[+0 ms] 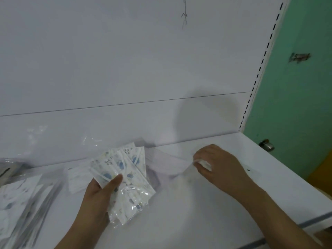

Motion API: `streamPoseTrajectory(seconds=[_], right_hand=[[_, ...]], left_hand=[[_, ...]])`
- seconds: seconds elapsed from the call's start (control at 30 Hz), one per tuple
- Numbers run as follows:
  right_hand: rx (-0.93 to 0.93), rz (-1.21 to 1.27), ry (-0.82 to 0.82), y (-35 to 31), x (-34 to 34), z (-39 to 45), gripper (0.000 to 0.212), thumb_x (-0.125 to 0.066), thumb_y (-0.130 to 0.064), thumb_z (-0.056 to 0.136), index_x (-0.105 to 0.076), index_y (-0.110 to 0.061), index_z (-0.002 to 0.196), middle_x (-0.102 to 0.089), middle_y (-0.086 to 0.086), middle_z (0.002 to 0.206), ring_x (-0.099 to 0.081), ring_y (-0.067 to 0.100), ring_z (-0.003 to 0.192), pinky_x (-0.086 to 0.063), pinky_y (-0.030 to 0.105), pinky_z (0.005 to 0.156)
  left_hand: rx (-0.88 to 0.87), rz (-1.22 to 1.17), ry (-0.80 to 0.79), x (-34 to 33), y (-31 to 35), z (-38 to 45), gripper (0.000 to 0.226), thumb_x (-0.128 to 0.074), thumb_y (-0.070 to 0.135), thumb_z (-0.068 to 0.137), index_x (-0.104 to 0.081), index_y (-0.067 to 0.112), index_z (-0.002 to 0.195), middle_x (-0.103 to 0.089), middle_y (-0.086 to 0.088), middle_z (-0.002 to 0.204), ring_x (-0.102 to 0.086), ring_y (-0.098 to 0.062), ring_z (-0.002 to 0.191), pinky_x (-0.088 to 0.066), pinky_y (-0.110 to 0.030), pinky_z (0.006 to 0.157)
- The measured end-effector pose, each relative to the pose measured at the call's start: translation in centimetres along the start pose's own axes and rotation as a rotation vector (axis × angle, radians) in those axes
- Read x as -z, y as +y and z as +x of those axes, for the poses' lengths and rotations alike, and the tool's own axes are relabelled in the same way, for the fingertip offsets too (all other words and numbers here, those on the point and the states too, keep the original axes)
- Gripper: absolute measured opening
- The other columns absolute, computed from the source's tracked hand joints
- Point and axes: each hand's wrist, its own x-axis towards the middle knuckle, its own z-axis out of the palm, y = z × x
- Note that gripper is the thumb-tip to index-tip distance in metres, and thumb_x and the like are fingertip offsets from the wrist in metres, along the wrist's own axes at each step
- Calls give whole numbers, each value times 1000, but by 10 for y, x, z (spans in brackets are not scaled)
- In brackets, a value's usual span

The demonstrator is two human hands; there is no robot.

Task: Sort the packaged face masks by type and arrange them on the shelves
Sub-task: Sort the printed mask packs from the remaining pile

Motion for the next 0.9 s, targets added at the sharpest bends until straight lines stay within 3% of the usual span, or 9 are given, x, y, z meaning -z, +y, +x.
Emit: streamPoseTrajectory(seconds=[0.17,0.27,0.37,0.47,0.57,0.63,0.7,0.8,0.9], right_hand=[[-210,-148,145,-39,26,12,21,-59,-39,84,-46,-30,71,-47,-11,71,-46,7,60,-25,18,47],[-189,-168,108,-61,22,16,21,-49,-36,92,-48,-28,73,-51,-8,73,-51,9,64,-31,22,51],[-223,-177,-149,-67,16,20,30,-29,-37,104,-57,-27,101,-62,-8,118,-58,10,102,-40,26,73],[-294,-260,-274,-78,11,24,40,-25,-35,107,-48,-23,138,-18,-1,163,-40,12,135,-44,25,91],[-305,-194,-22,-99,-1,19,40,-72,-28,84,-68,-16,122,-48,7,148,-62,18,113,-54,25,60],[-216,-104,-40,-119,-21,15,59,-94,-21,51,-76,-9,106,-66,10,128,-70,18,93,-50,20,42],[-110,-52,-167,-147,-36,11,67,-94,-31,52,-74,-11,113,-65,4,130,-69,13,93,-52,18,46],[-48,40,-316,-165,-59,11,51,-40,-39,103,-37,-20,150,-25,-9,160,-41,15,134,-51,29,88],[-16,98,-220,-161,-53,15,78,6,-59,92,-38,-29,149,-28,-16,157,-38,12,134,-46,25,97]], left_hand=[[-24,17,1,-4,-3,-1,24,-59,3,96,-66,9,118,-76,-15,107,-72,-38,101,-52,-56,96],[-42,53,1,-3,-5,0,25,-61,7,96,-67,10,120,-77,-13,107,-73,-36,99,-52,-57,98],[-31,55,12,-1,-3,3,24,-60,5,97,-67,8,120,-77,-15,105,-73,-36,98,-53,-57,97],[-28,53,7,0,-4,2,27,-58,4,98,-65,10,123,-76,-14,109,-73,-36,100,-52,-57,98],[-44,51,13,0,-4,4,30,-59,4,97,-64,14,125,-76,-10,111,-73,-32,103,-51,-57,99],[-45,60,19,-2,-4,4,32,-58,4,97,-63,15,127,-76,-7,113,-73,-30,104,-52,-56,100],[-37,49,7,-4,-3,2,33,-54,4,99,-61,14,130,-75,-8,116,-72,-29,106,-51,-54,100],[36,-81,-54,-5,5,-2,32,-46,25,104,-62,16,130,-72,-11,123,-70,-30,110,-49,-51,103],[143,-178,-116,-4,14,-6,51,-41,49,99,-65,13,127,-71,-15,122,-69,-31,113,-50,-47,101]])
